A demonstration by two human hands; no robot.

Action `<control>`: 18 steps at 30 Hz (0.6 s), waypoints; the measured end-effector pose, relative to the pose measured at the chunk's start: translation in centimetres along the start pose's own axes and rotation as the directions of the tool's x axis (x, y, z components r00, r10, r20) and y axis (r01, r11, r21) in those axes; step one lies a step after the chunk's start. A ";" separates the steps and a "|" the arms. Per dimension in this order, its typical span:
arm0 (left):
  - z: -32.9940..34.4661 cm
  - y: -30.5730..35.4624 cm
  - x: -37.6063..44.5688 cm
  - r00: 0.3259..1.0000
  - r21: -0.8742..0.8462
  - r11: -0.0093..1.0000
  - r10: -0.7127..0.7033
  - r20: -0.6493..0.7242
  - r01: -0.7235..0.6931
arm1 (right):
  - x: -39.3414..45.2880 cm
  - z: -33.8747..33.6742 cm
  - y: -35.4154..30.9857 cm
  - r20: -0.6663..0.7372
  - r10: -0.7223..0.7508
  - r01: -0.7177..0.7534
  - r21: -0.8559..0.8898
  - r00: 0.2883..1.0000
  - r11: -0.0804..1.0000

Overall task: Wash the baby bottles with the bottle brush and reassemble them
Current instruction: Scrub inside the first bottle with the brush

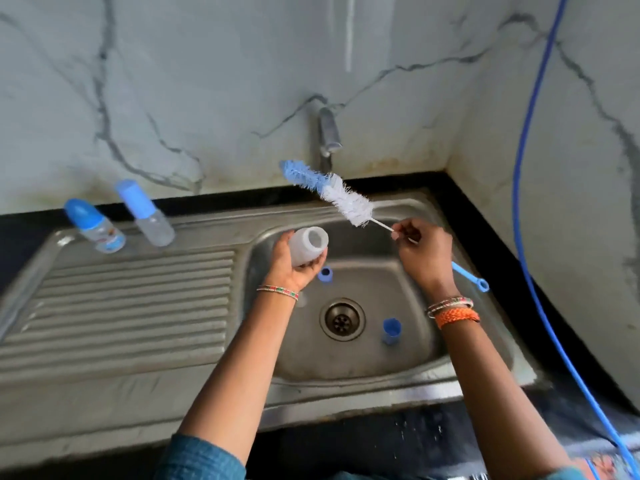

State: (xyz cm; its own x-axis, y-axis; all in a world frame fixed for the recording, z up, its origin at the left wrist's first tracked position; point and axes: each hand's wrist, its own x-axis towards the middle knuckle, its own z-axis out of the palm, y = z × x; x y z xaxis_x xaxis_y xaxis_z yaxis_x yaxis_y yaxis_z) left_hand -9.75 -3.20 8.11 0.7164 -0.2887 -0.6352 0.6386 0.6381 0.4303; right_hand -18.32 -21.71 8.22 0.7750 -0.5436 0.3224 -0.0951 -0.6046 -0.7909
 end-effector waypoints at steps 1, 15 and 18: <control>-0.2 1.4 0.0 0.999 -0.014 0.999 0.047 -0.016 -0.047 | 0.4 0.3 -1.0 -0.001 -0.039 0.039 0.028 0.999 0.999; -2.9 11.2 0.1 0.889 -0.063 0.894 0.431 -0.154 -0.444 | 2.0 -0.8 -3.1 0.069 -0.312 0.315 -0.045 0.948 0.948; -3.1 10.9 0.5 0.883 -0.052 0.891 0.437 -0.171 -0.451 | 1.9 -0.9 -3.1 0.070 -0.353 0.358 -0.074 0.933 0.931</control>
State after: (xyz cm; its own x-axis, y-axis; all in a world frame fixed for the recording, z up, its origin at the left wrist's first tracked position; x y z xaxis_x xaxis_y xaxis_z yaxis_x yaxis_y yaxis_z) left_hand -3.29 5.80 10.53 0.8636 0.1466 -0.4823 0.2308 0.7356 0.6368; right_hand -17.07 -21.38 11.76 0.8001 -0.2531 0.5438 0.1428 -0.8001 -0.5826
